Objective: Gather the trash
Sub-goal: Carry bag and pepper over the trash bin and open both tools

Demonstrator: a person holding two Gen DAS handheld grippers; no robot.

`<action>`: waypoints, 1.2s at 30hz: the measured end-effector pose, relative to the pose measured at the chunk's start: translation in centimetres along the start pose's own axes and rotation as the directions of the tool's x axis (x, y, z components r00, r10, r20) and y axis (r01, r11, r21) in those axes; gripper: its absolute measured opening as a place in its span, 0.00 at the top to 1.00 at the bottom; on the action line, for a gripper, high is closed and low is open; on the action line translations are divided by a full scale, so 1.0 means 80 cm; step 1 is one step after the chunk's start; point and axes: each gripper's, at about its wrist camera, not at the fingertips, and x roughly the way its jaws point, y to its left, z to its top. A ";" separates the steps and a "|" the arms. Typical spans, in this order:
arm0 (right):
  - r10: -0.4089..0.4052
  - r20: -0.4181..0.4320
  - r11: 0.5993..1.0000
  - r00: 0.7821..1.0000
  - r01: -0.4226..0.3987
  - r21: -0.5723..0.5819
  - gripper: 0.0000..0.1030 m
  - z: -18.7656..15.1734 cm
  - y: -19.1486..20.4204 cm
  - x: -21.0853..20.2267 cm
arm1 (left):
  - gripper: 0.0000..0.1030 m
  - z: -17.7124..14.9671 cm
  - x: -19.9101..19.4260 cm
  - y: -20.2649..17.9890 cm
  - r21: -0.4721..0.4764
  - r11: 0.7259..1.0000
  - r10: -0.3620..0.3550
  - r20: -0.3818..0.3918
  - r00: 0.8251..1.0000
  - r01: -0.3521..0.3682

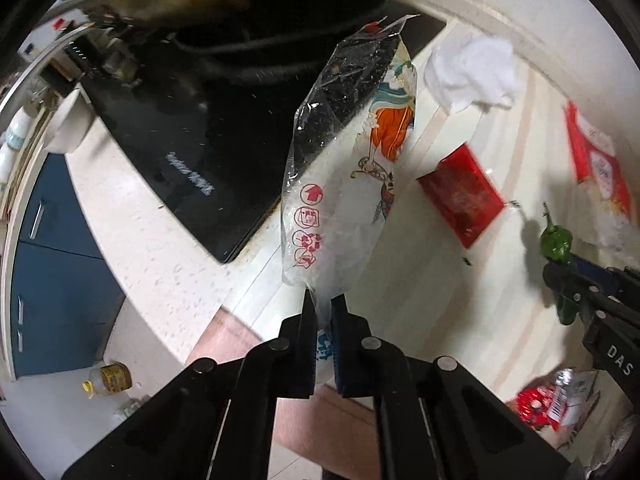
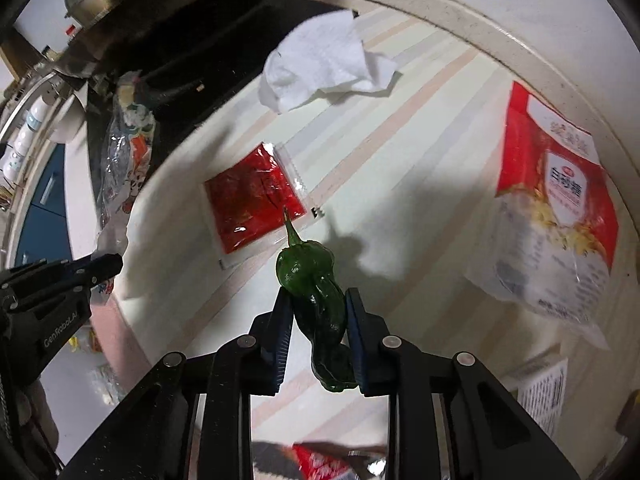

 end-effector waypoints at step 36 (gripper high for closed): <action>0.178 -0.162 0.838 0.971 -0.236 -0.492 0.74 -0.179 0.489 0.059 | 0.97 -0.380 0.003 0.381 -0.673 0.735 0.053 -0.053 0.997 -0.075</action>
